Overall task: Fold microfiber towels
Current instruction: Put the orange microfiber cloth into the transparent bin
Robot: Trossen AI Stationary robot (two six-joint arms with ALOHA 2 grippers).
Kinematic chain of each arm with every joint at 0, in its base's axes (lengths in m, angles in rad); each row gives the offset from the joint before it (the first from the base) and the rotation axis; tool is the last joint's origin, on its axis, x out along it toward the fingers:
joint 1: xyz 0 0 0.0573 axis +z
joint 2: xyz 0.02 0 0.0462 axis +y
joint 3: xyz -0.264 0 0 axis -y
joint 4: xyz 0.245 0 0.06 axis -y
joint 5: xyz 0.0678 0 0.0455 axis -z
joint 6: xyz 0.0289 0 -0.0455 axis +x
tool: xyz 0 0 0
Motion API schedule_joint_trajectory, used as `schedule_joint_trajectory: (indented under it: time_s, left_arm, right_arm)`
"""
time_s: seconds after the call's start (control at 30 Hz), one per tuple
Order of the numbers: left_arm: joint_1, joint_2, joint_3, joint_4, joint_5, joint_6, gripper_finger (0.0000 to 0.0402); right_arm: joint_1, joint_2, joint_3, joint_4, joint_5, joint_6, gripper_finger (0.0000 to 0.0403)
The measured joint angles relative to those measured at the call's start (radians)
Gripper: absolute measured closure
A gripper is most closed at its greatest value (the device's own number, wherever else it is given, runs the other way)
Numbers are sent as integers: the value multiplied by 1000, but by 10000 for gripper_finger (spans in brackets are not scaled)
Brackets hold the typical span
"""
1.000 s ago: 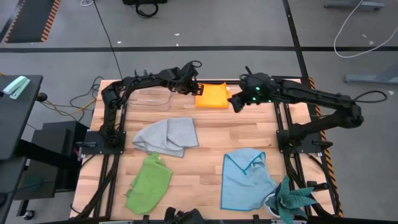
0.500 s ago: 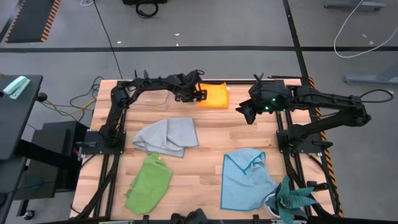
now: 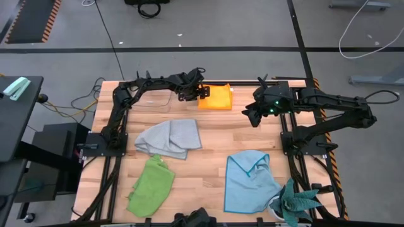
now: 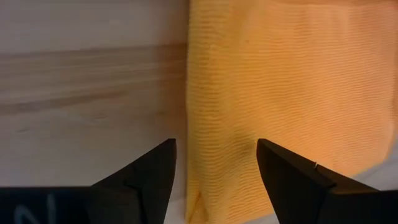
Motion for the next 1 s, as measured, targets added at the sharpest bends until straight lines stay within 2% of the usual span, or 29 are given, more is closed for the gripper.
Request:
schedule_joint_trajectory:
  time_s: [0.2,0.73,1.0]
  left_arm:
    - [-1,0,0,-2,-10,-39,173]
    - [-29,0,0,-14,-20,-44,145]
    - [-34,0,0,-15,-40,-49,145]
  right_arm:
    - [0,1,0,1,0,-2,229]
    - [0,1,0,11,0,-2,229]
    - [0,1,0,63,0,-38,229]
